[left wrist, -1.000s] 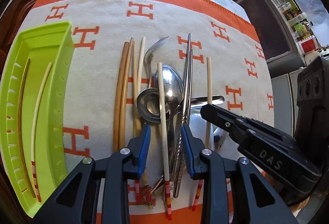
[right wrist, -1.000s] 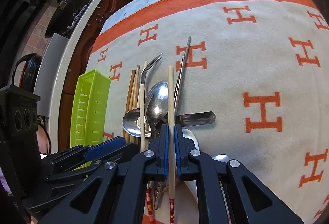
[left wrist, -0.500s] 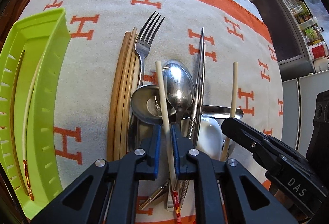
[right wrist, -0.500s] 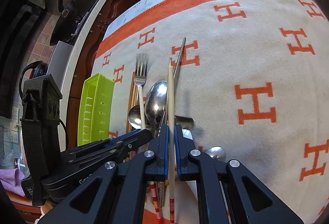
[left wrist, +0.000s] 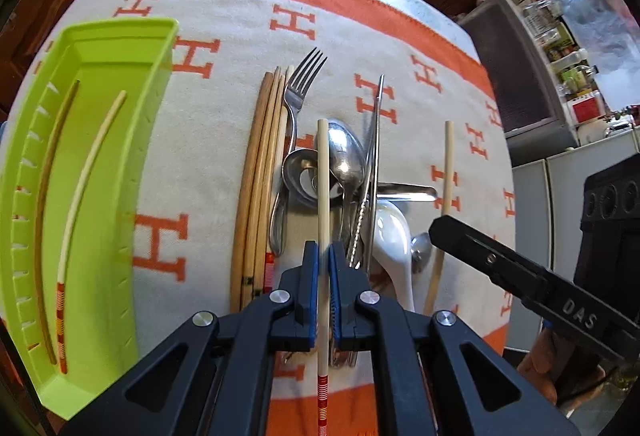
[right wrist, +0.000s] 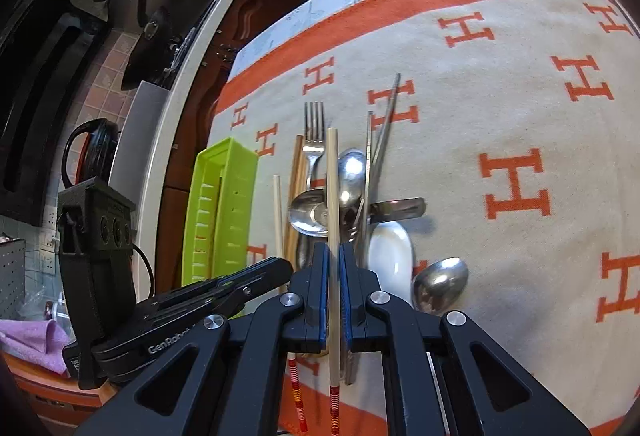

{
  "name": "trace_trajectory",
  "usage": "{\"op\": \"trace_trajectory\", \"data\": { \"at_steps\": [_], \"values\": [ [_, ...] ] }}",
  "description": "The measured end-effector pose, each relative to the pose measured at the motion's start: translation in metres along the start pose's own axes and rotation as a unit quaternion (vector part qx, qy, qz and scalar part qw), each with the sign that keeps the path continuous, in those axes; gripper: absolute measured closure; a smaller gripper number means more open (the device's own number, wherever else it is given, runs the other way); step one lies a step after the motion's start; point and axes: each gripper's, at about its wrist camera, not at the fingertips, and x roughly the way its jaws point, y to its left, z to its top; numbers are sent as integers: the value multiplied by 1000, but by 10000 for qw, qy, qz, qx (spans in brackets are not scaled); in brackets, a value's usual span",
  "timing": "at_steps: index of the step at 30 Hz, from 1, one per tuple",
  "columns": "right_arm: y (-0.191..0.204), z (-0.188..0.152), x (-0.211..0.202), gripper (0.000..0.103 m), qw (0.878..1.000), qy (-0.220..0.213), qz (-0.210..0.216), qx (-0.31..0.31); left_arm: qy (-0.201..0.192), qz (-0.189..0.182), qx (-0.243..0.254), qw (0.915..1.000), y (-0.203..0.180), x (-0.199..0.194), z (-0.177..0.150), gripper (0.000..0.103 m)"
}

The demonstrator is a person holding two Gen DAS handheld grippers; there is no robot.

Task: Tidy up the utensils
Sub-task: 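Carry both chopsticks into the green tray and open both tools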

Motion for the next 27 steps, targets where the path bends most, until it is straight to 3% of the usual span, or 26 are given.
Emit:
{"op": "trace_trajectory", "data": {
  "at_steps": [6,14,21,27],
  "values": [
    [41,-7,-19,97,9997,-111,14,-229,-446,109,274,9986,11,-63,-11,100],
    [137,-10,-27,97,9972,-184,55,-728,-1414,1094,355,9833,69,-154,-12,100],
    [220,2,18,97,9959,-274,-11,-863,-1531,1302,90,9796,122,-148,1,100],
    [237,12,89,97,9967,-107,-305,-744,-1326,1313,8,9824,145,-110,8,100]
  ]
}}
